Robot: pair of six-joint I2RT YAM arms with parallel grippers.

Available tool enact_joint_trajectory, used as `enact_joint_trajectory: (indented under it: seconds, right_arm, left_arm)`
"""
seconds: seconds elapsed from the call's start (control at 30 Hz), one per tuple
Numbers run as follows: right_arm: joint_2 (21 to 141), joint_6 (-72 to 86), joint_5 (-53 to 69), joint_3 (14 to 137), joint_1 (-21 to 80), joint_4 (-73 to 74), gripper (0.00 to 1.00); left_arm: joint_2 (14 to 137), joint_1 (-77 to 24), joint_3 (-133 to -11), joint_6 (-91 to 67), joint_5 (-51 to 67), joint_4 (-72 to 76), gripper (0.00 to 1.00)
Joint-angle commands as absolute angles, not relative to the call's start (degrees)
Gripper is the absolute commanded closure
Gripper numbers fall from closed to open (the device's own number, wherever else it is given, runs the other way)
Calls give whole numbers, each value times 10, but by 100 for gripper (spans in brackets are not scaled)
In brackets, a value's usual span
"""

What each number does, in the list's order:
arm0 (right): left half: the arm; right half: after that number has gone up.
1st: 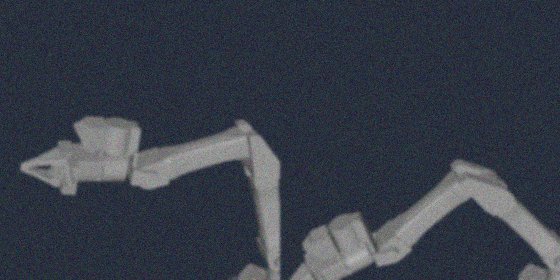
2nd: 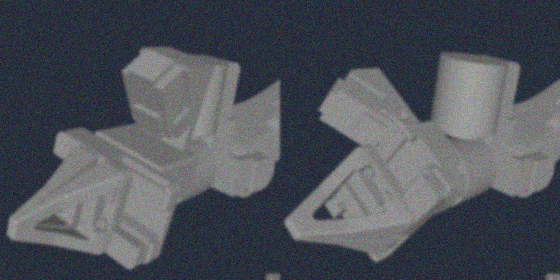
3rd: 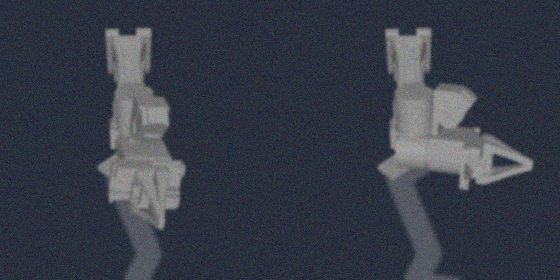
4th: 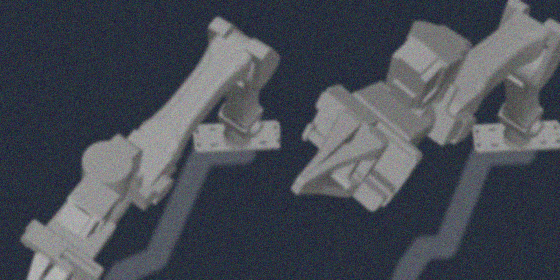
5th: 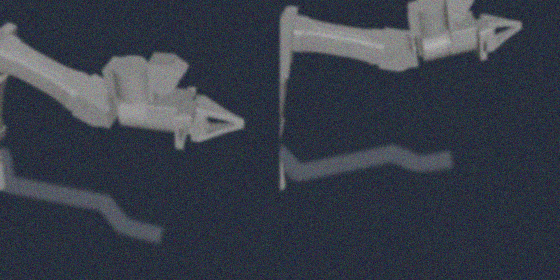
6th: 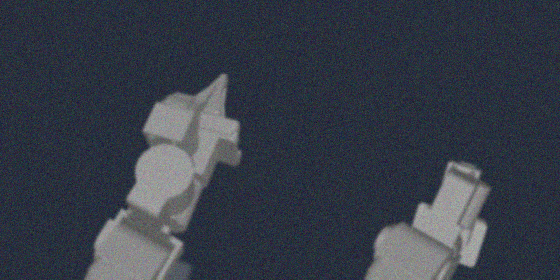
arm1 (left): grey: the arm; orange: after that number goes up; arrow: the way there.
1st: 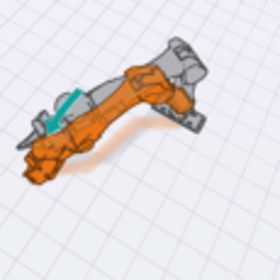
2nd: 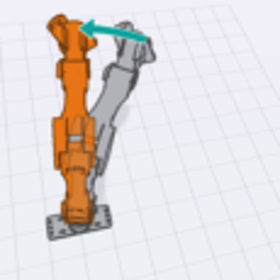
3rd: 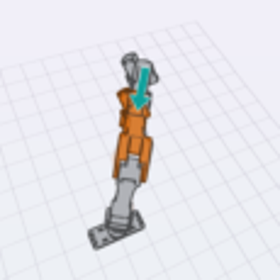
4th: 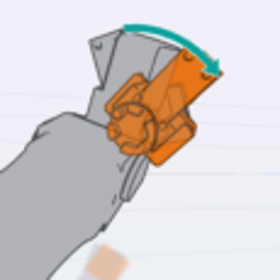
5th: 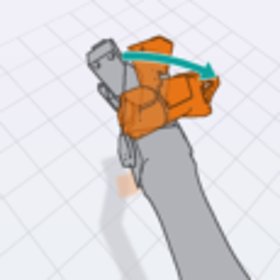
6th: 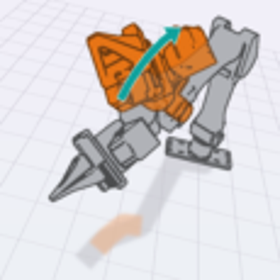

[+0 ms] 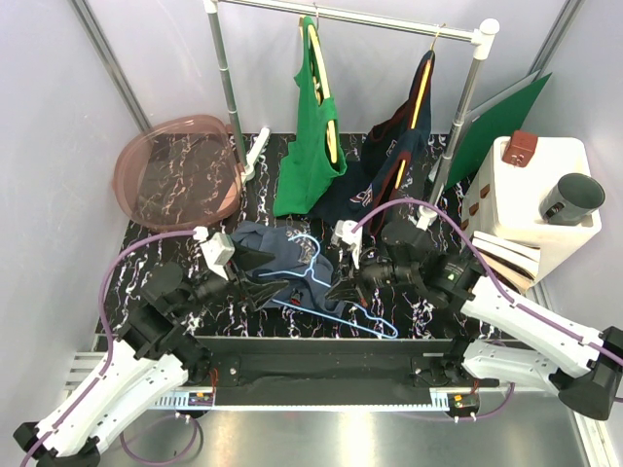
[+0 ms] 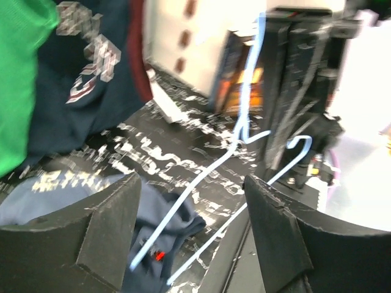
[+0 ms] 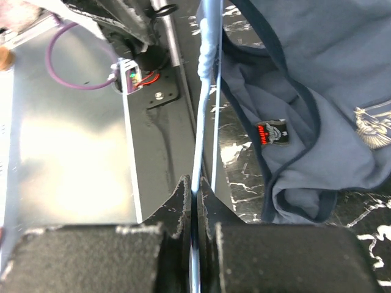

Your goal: Place the tank top on the hanger

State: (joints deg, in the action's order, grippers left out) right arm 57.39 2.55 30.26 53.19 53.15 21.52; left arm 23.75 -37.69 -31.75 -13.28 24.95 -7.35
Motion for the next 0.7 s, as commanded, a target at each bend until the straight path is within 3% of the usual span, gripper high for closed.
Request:
enact_joint_trajectory:
  seconds: [0.0, 0.3, 0.43, 0.53, 0.67]
  right_arm:
    - [583, 9, 380, 563, 523, 200, 100]
    - [607, 3, 459, 581, 515, 205, 100]
    - [620, -16, 464, 592, 513, 206, 100]
    - [628, -23, 474, 599, 510, 206, 100]
    - [642, -29, 487, 607, 499, 209, 100]
  left_arm:
    - [255, -378, -320, -122, 338, -2, 28]
    - [300, -379, -327, -131, 422, 20, 35]
    - [313, -379, -330, -137, 455, 21, 51]
    - [309, -383, -328, -141, 477, 30, 57]
    - [306, -388, -325, -145, 497, 41, 78]
